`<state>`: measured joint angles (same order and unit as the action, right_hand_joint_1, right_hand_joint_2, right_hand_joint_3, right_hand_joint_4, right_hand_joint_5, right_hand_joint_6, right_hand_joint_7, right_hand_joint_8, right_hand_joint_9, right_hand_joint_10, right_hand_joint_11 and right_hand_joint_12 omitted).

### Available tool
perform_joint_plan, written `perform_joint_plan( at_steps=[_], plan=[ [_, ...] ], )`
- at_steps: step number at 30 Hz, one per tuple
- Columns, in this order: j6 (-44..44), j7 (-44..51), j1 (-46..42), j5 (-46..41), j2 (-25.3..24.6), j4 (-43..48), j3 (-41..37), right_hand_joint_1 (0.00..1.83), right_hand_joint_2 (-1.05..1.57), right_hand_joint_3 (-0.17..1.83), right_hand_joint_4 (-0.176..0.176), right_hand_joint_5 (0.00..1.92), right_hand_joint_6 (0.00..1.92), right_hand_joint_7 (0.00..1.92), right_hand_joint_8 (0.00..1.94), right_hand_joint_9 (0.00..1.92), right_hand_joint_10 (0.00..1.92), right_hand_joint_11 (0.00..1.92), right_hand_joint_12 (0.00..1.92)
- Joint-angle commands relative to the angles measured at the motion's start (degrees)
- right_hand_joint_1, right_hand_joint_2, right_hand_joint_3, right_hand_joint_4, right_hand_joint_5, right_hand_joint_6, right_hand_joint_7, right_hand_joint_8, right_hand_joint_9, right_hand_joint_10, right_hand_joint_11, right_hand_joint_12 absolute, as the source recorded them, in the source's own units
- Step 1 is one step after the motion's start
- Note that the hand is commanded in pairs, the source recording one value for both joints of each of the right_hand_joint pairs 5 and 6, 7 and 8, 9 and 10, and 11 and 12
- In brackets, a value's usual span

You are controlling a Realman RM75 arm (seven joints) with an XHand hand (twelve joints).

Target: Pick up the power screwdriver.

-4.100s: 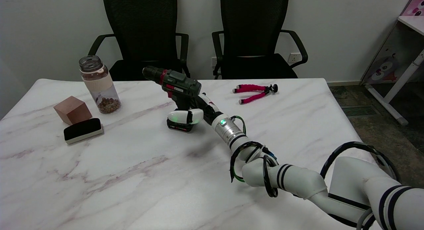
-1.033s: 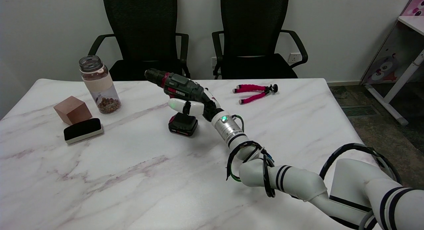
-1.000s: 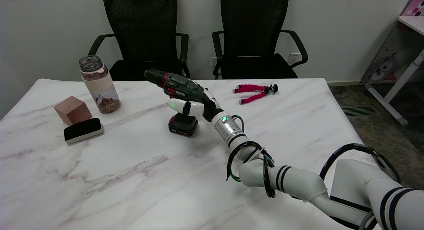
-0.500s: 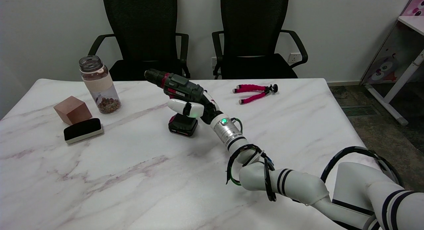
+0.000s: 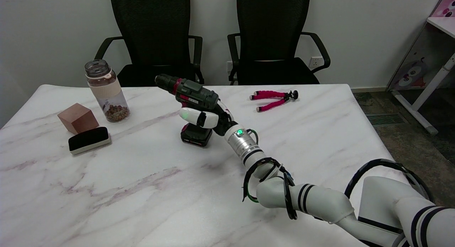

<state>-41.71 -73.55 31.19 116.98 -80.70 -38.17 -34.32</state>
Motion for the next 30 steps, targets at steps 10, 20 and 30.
perform_joint_plan(
  at_steps=[10,20,30],
  plan=[
    [0.3,-3.4,-0.1,-0.1,-0.8,0.9,1.6,0.95,-0.12,0.95,0.001,0.08,0.08,0.08,0.08,0.48,0.48,0.45,0.45],
    [0.9,-3.4,0.6,-0.4,-1.5,2.4,1.6,1.01,0.11,0.81,0.025,0.15,0.15,0.15,0.15,0.88,0.88,0.84,0.84],
    [2.1,-3.4,1.1,-0.4,-1.9,3.3,1.5,1.03,0.43,0.89,0.074,0.57,0.57,0.57,0.57,1.03,1.03,0.93,0.93]
  ],
)
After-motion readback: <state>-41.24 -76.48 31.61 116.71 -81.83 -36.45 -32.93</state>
